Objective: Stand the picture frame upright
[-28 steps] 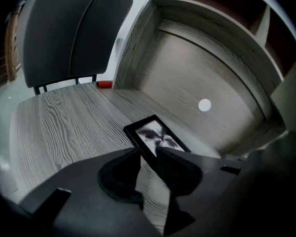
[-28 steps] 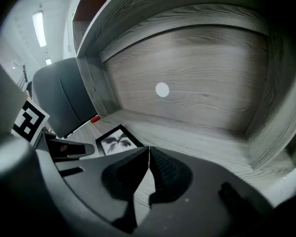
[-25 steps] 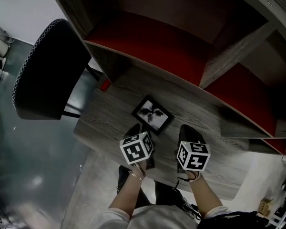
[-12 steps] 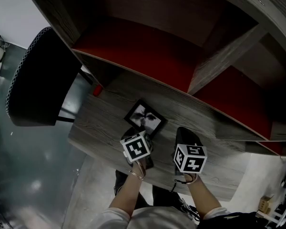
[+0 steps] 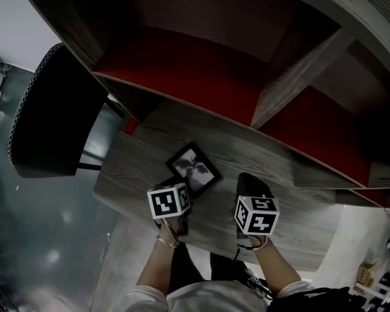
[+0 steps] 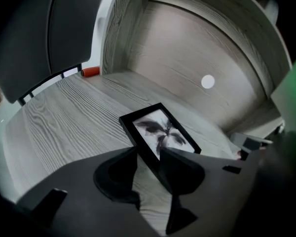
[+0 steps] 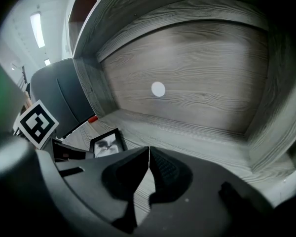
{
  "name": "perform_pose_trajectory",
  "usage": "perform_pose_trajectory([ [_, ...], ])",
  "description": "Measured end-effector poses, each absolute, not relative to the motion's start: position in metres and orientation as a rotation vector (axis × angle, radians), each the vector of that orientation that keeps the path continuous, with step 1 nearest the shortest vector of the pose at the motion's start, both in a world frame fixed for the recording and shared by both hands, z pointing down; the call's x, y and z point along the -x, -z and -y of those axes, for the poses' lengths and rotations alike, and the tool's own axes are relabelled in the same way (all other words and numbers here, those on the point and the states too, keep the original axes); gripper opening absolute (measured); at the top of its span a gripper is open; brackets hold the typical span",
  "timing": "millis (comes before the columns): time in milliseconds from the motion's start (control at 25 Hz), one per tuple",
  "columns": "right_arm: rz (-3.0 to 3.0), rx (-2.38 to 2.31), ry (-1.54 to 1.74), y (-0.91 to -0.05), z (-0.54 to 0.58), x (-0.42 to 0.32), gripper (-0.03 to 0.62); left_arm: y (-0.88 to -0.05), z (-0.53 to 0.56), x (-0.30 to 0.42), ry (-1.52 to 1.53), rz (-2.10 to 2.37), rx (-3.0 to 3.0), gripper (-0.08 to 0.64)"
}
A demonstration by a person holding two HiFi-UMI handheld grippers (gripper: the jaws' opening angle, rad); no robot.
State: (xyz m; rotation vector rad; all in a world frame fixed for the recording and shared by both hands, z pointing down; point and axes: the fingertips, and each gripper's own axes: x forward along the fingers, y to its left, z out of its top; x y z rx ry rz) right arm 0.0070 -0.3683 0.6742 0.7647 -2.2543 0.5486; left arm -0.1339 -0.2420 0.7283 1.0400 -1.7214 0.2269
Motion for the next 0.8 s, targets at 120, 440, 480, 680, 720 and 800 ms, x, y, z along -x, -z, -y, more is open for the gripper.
perform_pose_trajectory([
  [120, 2.254, -0.755, -0.551, -0.676, 0.367, -0.002, 0.032, -0.730, 0.232, 0.143, -0.269, 1.691, -1.067, 0.149],
  [440, 2.243, -0.736, -0.571, -0.686, 0.356, 0.010, 0.032, -0.732, 0.231, 0.154, -0.227, 1.712, -0.962, 0.133],
  [480, 2.241, -0.734, -0.574, -0.686, 0.354, 0.011, 0.032, -0.732, 0.231, 0.154, -0.214, 1.709, -0.959, 0.132],
  [680, 2.240, -0.731, -0.579, -0.685, 0.349, 0.011, 0.032, -0.731, 0.229, 0.155, -0.110, 1.688, -0.938, 0.097],
  [720, 2.241, -0.733, -0.578, -0.684, 0.349, 0.011, 0.032, -0.730, 0.228, 0.156, -0.115, 1.692, -0.938, 0.092],
  [800, 2.243, -0.741, -0.579, -0.683, 0.350, 0.009, 0.032, -0.730, 0.228, 0.156, -0.126, 1.695, -0.943, 0.087],
])
